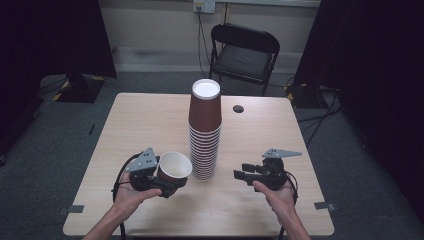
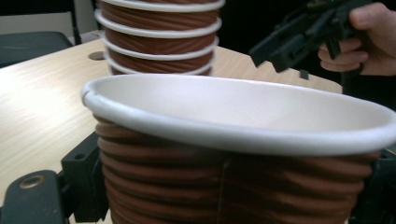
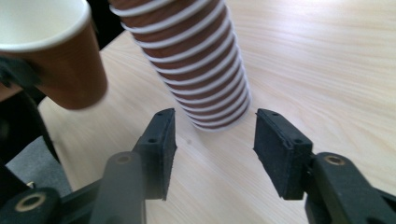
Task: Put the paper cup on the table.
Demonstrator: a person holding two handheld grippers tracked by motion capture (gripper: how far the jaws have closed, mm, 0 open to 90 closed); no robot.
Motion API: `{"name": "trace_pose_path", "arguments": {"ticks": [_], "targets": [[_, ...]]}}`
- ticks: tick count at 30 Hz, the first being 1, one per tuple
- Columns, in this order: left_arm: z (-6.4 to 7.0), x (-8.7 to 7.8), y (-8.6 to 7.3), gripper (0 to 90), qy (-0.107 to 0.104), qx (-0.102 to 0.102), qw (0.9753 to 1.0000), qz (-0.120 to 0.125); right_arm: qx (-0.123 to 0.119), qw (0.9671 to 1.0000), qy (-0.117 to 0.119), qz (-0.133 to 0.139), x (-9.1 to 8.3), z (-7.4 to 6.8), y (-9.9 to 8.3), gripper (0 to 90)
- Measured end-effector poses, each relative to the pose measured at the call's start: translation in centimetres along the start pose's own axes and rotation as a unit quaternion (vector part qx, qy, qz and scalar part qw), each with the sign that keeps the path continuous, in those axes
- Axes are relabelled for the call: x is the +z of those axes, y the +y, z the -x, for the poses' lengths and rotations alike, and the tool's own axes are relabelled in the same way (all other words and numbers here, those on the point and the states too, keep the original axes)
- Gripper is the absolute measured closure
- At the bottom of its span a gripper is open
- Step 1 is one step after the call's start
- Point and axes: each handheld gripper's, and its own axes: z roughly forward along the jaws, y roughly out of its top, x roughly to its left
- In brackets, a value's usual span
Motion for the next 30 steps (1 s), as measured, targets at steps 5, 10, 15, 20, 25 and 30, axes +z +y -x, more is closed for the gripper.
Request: {"name": "trace_pose_path", "arguments": {"ticks": [5, 10, 15, 20, 25, 30], "targets": [[-1.3, -0.5, -0.2, 10.9, 0.034, -0.014, 0.9992, 0.016, 0.006, 0.9998, -0.018, 0.003, -0.2, 0.5, -0.5, 42.2], [-2.6, -0.8, -0.4, 10.8, 0.057, -0.027, 0.9976, 0.028, 0.013, 0.9992, -0.037, 0.000, -0.7, 1.1, -1.1, 39.0], [-3.8, -0.9, -0.3, 10.7, 0.065, -0.052, 0.9955, 0.046, 0.018, 0.9986, -0.049, -0.002, -1.0, 1.7, -1.7, 38.6], [-5.3, -0.9, 0.2, 10.6, 0.113, -0.031, 0.9913, 0.062, 0.026, 0.9983, -0.052, -0.002, -1.1, 2.3, -2.0, 38.6], [-7.0, -0.3, 0.5, 10.4, 0.134, -0.025, 0.9893, 0.053, 0.030, 0.9984, -0.048, -0.005, -0.9, 2.6, -2.3, 38.5], [-8.5, 1.0, 0.1, 10.4, 0.171, -0.022, 0.9830, 0.064, 0.037, 0.9981, -0.048, -0.007, -0.9, 2.7, -2.3, 38.8]]}}
